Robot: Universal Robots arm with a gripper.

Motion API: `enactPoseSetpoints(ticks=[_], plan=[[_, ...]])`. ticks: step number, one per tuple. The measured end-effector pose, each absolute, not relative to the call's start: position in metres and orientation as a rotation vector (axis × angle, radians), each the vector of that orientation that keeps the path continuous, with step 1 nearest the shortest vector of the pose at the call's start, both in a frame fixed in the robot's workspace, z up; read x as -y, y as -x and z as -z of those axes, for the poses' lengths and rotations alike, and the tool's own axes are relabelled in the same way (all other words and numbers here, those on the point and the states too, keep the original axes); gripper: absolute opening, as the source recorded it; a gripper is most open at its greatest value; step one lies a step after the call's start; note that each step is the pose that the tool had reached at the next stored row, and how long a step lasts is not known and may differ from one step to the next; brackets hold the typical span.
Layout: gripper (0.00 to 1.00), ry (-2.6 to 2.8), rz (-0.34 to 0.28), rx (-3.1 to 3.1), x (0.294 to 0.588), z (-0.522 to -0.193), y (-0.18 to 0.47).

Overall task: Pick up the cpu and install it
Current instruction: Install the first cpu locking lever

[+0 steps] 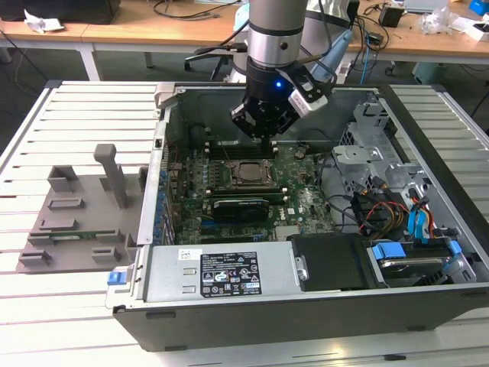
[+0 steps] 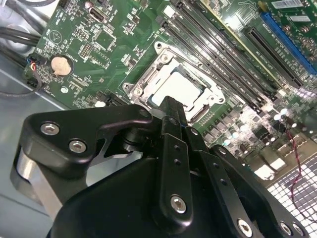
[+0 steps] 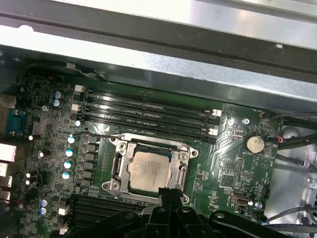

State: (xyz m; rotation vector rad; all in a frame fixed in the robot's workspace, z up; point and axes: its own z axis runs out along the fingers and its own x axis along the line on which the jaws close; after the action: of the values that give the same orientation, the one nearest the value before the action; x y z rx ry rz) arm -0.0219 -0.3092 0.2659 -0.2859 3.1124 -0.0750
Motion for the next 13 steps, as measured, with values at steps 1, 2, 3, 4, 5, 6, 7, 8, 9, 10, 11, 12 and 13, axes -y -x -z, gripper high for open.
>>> enactPoseSetpoints(ticks=[1, 2, 3, 4, 5, 6, 7, 8, 9, 10, 11, 12, 13], plan=[[0.11, 0.302, 0.075, -3.111, 0.3092, -0.2659, 0.0219], [0.11, 0.318, 0.075, -3.109, 0.3092, -0.2659, 0.0219], [0.11, 0.330, 0.075, -3.107, 0.3092, -0.2659, 0.0219], [0.11, 0.338, 0.074, -3.106, 0.3092, -0.2659, 0.0219], [0.11, 0.344, 0.074, -3.106, 0.3092, -0.2659, 0.0219], [0.11, 0.357, 0.074, -3.104, 0.3092, -0.2659, 0.0219], [0.11, 0.364, 0.074, -3.103, 0.3092, -0.2659, 0.0219], [0.11, 0.382, 0.074, -3.101, 0.3092, -0.2659, 0.0219], [0.11, 0.397, 0.074, -3.099, 0.3092, -0.2659, 0.0219], [0.11, 0.405, 0.074, -3.097, 0.3092, -0.2659, 0.0219], [0.11, 0.419, 0.074, -3.095, 0.3092, -0.2659, 0.0219], [0.11, 0.430, 0.074, -3.094, 0.3092, -0.2659, 0.0219], [0.11, 0.440, 0.074, -3.092, 0.3092, -0.2659, 0.0219]])
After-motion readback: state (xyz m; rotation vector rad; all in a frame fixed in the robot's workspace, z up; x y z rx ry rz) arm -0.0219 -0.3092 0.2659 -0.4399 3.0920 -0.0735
